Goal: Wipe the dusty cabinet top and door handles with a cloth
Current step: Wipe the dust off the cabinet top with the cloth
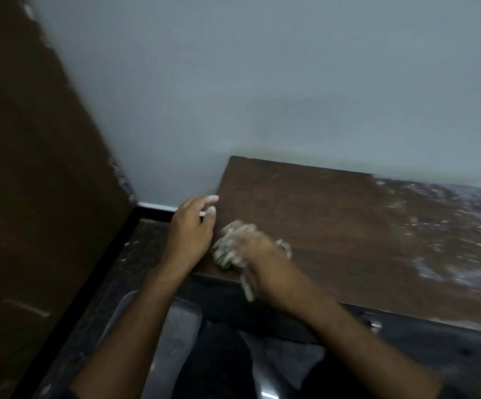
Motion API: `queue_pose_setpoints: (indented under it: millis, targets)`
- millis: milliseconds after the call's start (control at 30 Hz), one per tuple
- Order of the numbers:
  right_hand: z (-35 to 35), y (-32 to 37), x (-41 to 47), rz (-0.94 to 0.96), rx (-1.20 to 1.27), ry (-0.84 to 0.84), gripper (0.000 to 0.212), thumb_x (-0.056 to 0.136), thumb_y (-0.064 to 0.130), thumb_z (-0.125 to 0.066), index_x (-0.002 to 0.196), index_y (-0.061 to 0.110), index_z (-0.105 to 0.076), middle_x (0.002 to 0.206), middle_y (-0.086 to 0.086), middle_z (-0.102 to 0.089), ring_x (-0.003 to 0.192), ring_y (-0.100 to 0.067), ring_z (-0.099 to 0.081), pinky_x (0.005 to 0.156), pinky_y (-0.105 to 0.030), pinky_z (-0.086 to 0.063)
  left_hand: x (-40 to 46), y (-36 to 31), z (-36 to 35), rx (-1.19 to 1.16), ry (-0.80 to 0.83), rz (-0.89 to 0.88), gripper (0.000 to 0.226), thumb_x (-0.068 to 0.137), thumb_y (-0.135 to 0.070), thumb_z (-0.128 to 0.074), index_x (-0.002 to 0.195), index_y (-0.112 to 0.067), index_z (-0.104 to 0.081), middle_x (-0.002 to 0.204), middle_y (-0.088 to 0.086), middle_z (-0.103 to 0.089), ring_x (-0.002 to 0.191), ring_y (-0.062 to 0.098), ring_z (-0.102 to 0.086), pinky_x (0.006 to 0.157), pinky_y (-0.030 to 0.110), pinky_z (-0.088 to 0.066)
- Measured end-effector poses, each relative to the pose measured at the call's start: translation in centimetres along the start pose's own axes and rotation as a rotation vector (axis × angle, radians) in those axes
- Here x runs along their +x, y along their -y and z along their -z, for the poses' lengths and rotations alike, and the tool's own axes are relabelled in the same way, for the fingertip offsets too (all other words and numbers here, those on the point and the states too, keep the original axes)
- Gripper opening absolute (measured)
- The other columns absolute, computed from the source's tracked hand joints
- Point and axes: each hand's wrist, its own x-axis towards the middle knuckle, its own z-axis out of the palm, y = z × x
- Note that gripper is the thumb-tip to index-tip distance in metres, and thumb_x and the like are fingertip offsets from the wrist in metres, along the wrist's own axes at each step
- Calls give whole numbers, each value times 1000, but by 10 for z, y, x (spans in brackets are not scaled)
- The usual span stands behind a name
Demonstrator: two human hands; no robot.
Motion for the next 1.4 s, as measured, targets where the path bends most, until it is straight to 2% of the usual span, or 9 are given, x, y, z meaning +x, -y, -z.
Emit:
queue_pose_setpoints:
  millis: [100, 333, 500, 633, 733, 1100, 1233, 1333, 1400]
  targets:
    - [9, -5, -36, 78, -40, 44, 51, 90, 13, -56, 141, 10, -52, 152, -9, -44, 144, -19, -34, 123, -28, -17, 2, -13, -16, 34, 77, -135, 25, 94, -7, -59, 116, -14, -71, 119, 1, -68, 114, 17, -59, 100, 26, -41]
    - [79, -103, 1, -273, -113, -105, 47, 97, 16, -56, 143, 8, -50, 153, -13, -43, 144, -27, -37, 124, -36, -19, 8, -48, -52, 121, 325, -225, 33, 97, -20, -56, 130, -18, -62, 130, -4, -61, 122, 13, -52, 103, 26, -38]
    - [84, -125, 31, -386, -190, -205, 46, 97, 12, -56, 143, 9, -49, 152, -14, -43, 143, -30, -35, 121, -36, -20, 13, -67, -73, 111, 341, -227, 43, 97, -22, -57, 139, -18, -53, 139, -3, -54, 129, 14, -46, 107, 28, -34]
    - [81, -75, -33, -205, -45, -150, 32, 95, 6, -57, 125, 11, -65, 142, -8, -56, 138, -13, -41, 118, -18, -19, 19, -73, -86, 79, 337, -235, 43, 98, -23, -55, 141, -19, -52, 139, -4, -53, 129, 12, -44, 108, 28, -33]
    - [73, -48, -102, -73, -10, -85, 42, 94, 15, -55, 135, 18, -57, 153, -1, -45, 146, -11, -31, 121, -26, -19, 22, -74, -98, 48, 360, -291, 37, 97, -20, -58, 134, -19, -58, 131, -5, -60, 122, 12, -52, 103, 25, -36]
    - [102, -140, -34, -431, -175, -171, 50, 100, 35, -43, 148, 23, -44, 158, 1, -35, 148, -21, -27, 122, -42, -23, 32, -94, -129, 95, 418, -355, 41, 96, -27, -57, 137, -22, -55, 134, -11, -56, 125, 9, -49, 106, 28, -39]
    - [78, -96, -87, -288, -140, -93, 41, 105, 24, -37, 144, 16, -46, 151, -8, -44, 142, -23, -35, 115, -30, -25, 41, -90, -130, 64, 409, -344, 40, 97, -26, -57, 136, -23, -55, 133, -12, -57, 124, 7, -49, 106, 30, -41]
    - [65, -86, -116, -171, -241, -109, 48, 107, 39, -5, 149, 45, -27, 149, 10, -47, 143, -6, -34, 104, -32, -34, 46, -87, -131, 63, 418, -373, 40, 97, -27, -57, 136, -23, -55, 132, -14, -56, 123, 4, -49, 106, 28, -41]
    - [75, -103, -102, -123, -201, -144, 44, 108, 37, -16, 149, 43, -31, 150, 7, -47, 142, -7, -34, 111, -26, -30, 50, -88, -132, 75, 425, -376, 43, 97, -28, -56, 140, -22, -52, 135, -14, -55, 125, 4, -48, 107, 25, -39]
